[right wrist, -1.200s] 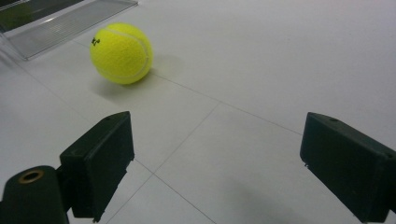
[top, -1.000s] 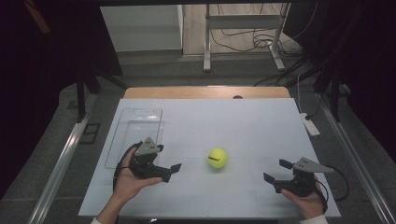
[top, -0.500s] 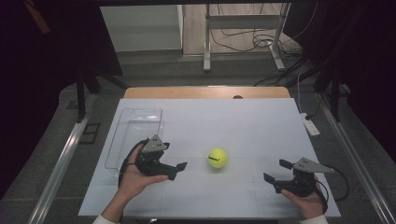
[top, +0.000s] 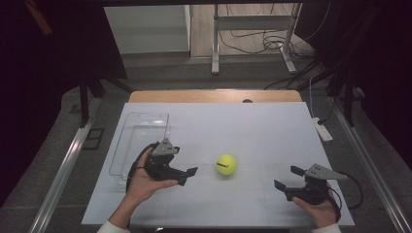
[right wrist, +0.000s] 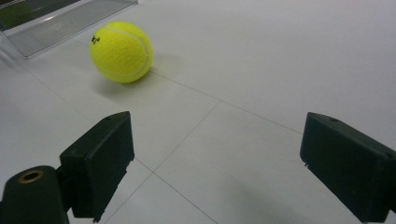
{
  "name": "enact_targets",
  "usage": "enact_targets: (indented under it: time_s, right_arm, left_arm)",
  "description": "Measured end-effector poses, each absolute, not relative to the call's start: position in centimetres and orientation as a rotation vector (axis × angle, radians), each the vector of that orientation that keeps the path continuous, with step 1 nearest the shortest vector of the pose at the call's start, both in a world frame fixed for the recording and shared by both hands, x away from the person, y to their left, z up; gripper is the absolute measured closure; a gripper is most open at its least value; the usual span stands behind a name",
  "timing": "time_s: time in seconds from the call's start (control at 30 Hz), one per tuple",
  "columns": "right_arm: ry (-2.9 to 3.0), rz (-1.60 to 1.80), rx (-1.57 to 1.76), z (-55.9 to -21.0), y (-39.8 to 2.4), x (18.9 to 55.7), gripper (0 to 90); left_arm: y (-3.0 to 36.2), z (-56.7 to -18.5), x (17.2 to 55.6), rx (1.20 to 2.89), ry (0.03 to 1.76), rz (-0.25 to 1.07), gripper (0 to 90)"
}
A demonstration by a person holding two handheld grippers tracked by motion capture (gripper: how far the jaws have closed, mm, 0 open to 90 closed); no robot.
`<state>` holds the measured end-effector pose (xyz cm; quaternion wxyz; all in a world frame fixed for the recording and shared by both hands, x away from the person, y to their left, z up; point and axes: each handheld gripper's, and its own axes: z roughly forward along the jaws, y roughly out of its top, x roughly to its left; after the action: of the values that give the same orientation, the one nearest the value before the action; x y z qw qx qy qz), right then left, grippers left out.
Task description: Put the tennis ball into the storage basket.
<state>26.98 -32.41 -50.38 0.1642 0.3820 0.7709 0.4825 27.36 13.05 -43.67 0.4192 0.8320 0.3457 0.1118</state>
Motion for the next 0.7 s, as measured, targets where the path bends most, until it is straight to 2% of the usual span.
enact_targets:
  time_s: [0.7]
  right_arm:
    - [2.202,1.369,1.090,-50.4,-32.4,27.0,9.9]
  left_arm:
    - [11.0,-43.6,28.3,2.134,0.823,0.245,6.3]
